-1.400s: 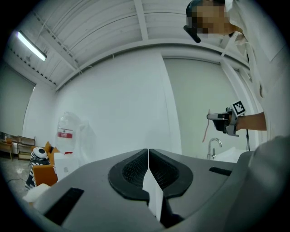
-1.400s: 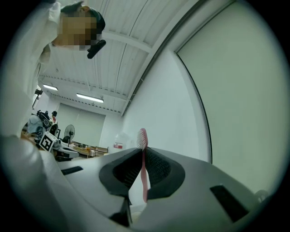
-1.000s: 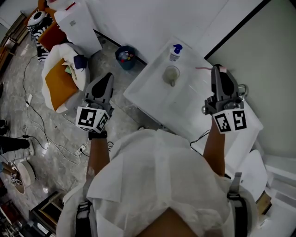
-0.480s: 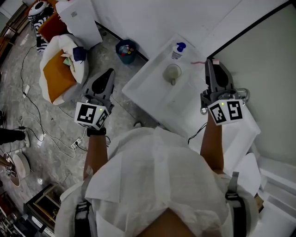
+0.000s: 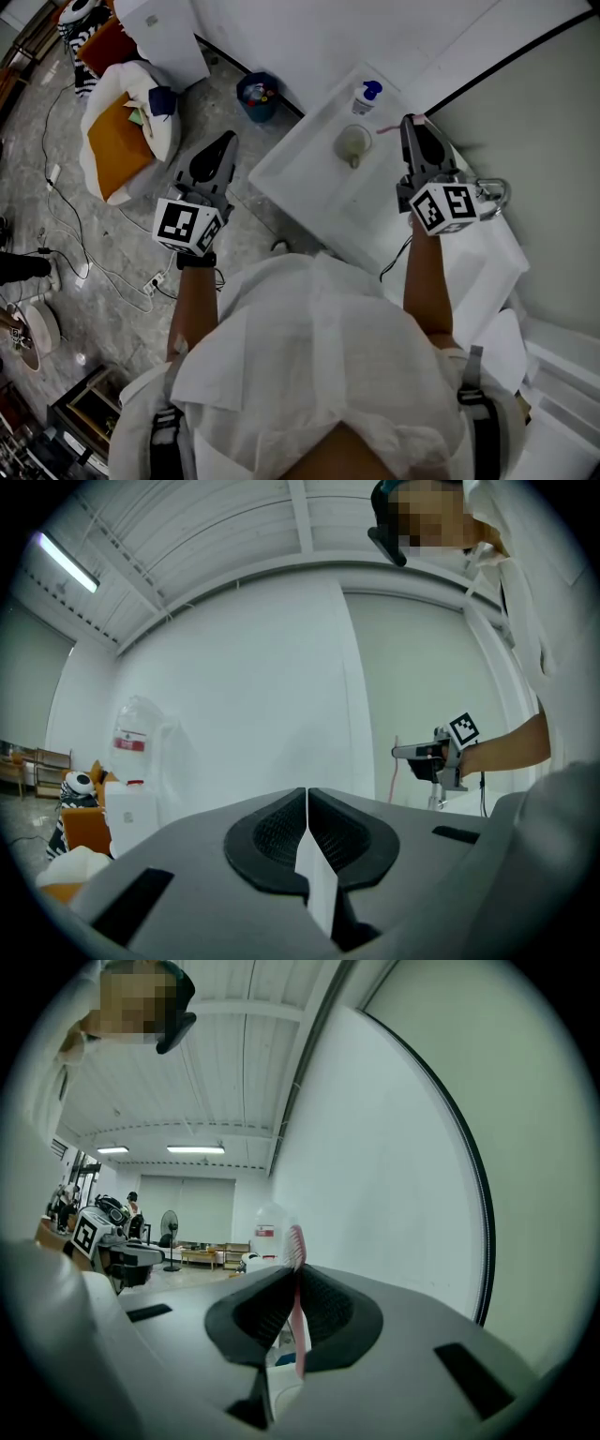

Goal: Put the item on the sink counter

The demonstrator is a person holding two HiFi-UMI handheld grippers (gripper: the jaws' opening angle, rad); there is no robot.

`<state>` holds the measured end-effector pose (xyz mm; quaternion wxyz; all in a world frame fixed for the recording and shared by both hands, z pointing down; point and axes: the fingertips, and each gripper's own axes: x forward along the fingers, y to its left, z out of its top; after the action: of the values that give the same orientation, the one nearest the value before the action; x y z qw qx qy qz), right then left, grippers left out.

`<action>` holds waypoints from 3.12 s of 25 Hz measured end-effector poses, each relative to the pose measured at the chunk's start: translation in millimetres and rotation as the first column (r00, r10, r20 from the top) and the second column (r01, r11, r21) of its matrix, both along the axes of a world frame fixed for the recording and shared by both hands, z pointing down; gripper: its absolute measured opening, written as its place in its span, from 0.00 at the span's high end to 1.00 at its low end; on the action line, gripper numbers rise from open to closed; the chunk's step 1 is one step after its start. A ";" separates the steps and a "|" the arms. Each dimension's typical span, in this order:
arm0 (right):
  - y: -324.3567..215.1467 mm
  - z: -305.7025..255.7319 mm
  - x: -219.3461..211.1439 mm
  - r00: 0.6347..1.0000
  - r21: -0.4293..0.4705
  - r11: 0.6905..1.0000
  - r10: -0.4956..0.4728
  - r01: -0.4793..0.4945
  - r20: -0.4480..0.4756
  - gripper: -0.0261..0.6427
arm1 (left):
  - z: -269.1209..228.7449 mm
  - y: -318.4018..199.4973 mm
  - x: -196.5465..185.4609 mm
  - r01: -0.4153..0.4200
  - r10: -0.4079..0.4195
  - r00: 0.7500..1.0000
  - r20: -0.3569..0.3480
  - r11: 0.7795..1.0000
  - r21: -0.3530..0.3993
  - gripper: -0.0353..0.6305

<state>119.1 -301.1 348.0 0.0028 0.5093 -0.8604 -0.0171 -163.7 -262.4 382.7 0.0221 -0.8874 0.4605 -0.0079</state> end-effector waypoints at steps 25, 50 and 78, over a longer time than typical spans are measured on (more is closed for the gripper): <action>-35.5 126.1 -0.1 1.000 -0.235 0.972 0.020 -0.015 0.019 0.93 | 11.5 7.8 16.1 -0.014 0.015 0.999 0.040 1.000 -0.028 0.92; -42.7 199.1 -7.6 1.000 -0.396 0.918 0.001 -0.012 -0.030 0.93 | 16.3 10.1 27.9 -0.030 0.032 0.998 0.054 0.999 -0.045 0.92; -79.6 213.9 -23.6 0.986 -0.440 0.898 -0.064 -0.011 -0.155 0.93 | 14.3 13.6 25.7 -0.028 0.032 0.997 0.073 0.998 -0.052 0.92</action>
<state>95.5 -380.7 561.9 0.1889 0.4806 -0.8457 0.1350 -138.1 -248.8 397.0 0.0164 -0.8936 0.4456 -0.0521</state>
